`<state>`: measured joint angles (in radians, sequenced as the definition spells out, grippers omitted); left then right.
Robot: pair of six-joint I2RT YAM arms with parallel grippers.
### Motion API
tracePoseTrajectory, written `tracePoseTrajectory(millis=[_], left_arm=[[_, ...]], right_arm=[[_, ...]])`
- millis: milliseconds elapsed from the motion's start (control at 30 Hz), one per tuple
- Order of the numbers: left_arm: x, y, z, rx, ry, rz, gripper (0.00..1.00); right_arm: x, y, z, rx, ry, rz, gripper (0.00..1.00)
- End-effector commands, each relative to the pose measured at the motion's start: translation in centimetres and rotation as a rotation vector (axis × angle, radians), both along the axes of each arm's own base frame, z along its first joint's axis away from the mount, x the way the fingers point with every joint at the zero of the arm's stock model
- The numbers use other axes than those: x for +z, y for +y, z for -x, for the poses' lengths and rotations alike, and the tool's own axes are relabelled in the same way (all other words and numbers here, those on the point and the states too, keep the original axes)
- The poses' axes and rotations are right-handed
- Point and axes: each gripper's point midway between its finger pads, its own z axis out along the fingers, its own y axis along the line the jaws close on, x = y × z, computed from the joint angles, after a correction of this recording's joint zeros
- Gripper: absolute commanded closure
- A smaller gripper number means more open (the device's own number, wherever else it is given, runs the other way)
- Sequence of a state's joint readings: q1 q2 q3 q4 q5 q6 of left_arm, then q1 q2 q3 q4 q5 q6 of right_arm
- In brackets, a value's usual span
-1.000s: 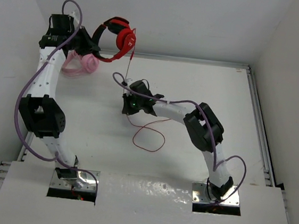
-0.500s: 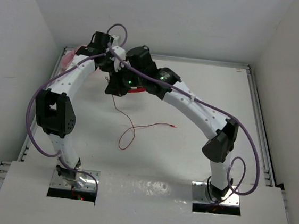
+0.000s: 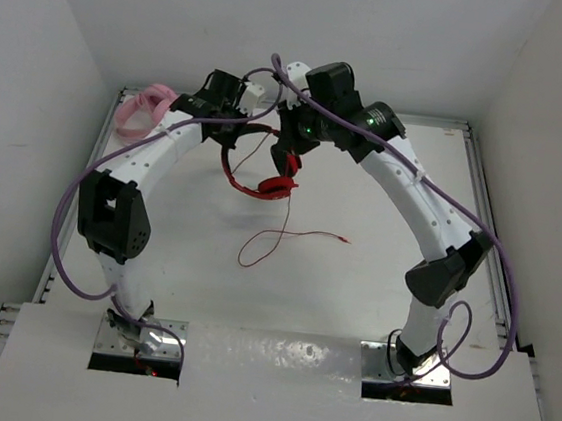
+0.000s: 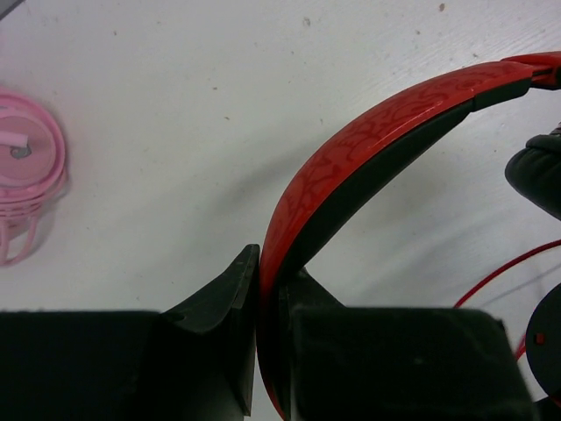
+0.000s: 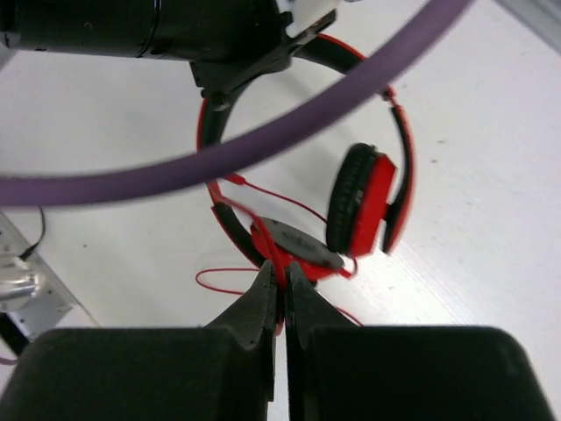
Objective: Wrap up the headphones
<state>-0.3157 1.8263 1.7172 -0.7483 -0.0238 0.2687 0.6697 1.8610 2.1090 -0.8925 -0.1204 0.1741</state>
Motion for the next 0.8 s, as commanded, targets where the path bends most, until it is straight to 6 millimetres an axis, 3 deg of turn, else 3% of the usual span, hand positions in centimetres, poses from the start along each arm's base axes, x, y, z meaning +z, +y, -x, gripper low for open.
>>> tracePoseTrajectory(millis=[0,167,267,467,567,767], left_arm=[[3.4,-0.7,-0.2,-0.050,-0.092,0.007,1.00],[3.5,-0.8,0.5,-0.069,-0.083,0.000,1.00],[3.7,-1.9,1.4,-0.129,-0.070,0.029,1.00],[5.9,-4.7,3.9,-0.269,-0.082,0.107,1.00],[7.2,-5.1,4.4,-0.278,-0.088,0.134,1.00],[6.3,-7.5,6.3,-0.360,-0.050,0.111,1.00]], right_arm=[[3.8,-3.8,-0.6,-0.082,-0.150,0.065,1.00],[5.0,-8.3,-2.7,-0.210,-0.212,0.112,1.00],[5.8,-9.3,-3.8,-0.226,-0.259,0.107,1.00],[5.1,-11.4,-6.8,-0.266,-0.331,0.189,1.00],[5.2,-11.0,-7.6,-0.266,-0.338,0.156,1.00],[6.1,-9.0,-8.4,-0.231,-0.355,0.068,1.00]])
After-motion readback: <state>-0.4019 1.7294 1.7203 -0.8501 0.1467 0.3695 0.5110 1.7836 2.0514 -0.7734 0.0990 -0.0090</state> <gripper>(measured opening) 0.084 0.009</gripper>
